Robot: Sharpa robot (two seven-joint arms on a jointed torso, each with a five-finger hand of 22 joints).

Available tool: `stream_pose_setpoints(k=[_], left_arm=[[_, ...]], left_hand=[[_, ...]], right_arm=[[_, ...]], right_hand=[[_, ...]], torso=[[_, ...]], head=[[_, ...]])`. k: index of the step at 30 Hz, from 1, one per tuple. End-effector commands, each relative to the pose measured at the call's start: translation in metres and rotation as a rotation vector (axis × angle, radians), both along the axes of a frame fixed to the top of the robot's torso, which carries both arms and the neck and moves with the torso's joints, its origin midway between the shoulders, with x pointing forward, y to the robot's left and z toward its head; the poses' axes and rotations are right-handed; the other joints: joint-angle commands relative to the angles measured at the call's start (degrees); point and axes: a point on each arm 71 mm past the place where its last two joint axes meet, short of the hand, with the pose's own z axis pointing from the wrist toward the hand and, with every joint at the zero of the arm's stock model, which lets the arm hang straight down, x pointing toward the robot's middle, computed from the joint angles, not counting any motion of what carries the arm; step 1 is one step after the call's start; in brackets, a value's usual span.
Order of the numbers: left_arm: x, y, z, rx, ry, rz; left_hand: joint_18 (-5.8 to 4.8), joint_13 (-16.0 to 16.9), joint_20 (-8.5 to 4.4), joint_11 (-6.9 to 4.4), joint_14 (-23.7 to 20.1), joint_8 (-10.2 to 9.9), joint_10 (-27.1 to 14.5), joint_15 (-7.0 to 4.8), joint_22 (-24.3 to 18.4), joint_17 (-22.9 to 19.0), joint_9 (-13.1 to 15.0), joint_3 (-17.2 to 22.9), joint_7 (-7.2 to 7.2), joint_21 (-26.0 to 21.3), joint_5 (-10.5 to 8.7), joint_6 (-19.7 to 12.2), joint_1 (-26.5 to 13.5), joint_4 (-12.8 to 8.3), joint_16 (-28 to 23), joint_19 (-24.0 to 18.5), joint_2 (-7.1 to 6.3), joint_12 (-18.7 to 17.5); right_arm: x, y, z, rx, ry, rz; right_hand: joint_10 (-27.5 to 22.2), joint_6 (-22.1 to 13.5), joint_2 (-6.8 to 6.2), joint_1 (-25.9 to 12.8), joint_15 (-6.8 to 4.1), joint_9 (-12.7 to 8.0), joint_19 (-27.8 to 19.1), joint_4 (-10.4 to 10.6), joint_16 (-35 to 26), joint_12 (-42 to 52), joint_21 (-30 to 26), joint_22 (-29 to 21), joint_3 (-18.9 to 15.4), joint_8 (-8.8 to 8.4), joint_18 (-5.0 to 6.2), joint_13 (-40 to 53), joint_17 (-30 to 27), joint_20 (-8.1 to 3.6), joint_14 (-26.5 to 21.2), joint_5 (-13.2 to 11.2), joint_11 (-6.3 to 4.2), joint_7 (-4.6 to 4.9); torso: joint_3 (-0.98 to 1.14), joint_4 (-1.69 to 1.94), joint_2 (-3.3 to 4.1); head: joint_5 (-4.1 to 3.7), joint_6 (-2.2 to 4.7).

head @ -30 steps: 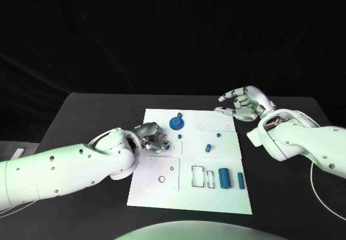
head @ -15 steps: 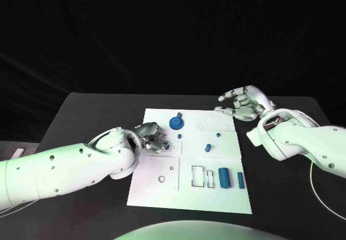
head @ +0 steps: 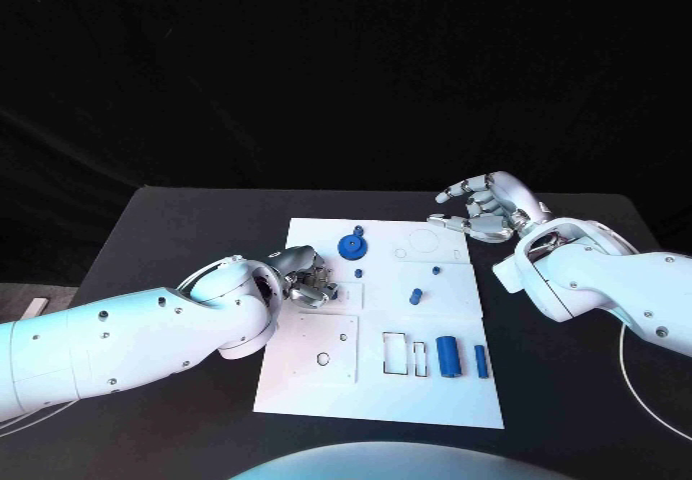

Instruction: Assemble the parts on the task board

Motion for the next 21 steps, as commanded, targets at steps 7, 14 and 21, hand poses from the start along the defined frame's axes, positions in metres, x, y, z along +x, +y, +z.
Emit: stream_pose_setpoints(k=[7,14,21], left_arm=[[-0.0013,-0.0023,-0.0044,0.003,0.041,-0.003],[-0.0010,-0.0031,-0.0050,0.000,0.051,-0.002],[-0.0004,-0.0031,-0.0057,0.003,0.056,-0.003]], left_hand=[[-1.05,0.09,-0.22,-0.18,5.22,0.21,0.39,-0.48,2.27,12.24,0.31,10.68,-0.71,0.36,0.00,1.14,-0.88,-10.15,0.25,0.30,0.10,0.26],[-1.06,0.19,-0.32,-0.32,5.23,0.27,0.56,-0.60,2.28,12.26,0.63,10.37,-0.90,0.33,-0.31,1.16,-1.62,-9.52,0.25,0.30,0.26,0.32],[-1.05,0.08,-0.48,-0.56,5.24,0.22,0.62,-0.79,2.25,12.27,1.08,9.01,-1.28,0.26,-0.49,1.14,-3.05,-8.38,0.25,0.28,-0.01,0.23]], right_arm=[[-0.0002,0.0016,0.0004,-0.003,-0.011,0.011],[0.0001,0.0017,0.0003,-0.003,-0.011,0.012],[0.0002,0.0017,0.0003,-0.003,-0.012,0.012]], right_hand=[[-0.21,-0.15,0.33,-0.45,-0.52,0.06,0.60,0.03,-0.28,-0.31,-0.37,9.90,-0.22,0.11,0.95,5.27,8.00,-0.25,4.23,-0.24,-0.34,-0.12],[-0.29,-0.20,0.34,-0.53,-0.54,0.06,0.56,0.00,-0.32,-0.43,-0.46,9.86,-0.27,0.21,0.97,5.15,7.93,-0.27,4.22,-0.24,-0.36,-0.13],[-0.29,-0.20,0.34,-0.53,-0.54,0.06,0.56,0.00,-0.32,-0.43,-0.46,9.86,-0.27,0.21,0.97,5.15,7.93,-0.27,4.22,-0.24,-0.36,-0.13]], torso=[[0.02,-0.02,0.01],[0.04,-0.02,0.02],[0.05,-0.01,0.04]], head=[[0.01,-0.04],[0.03,-0.09],[0.28,-0.04]])
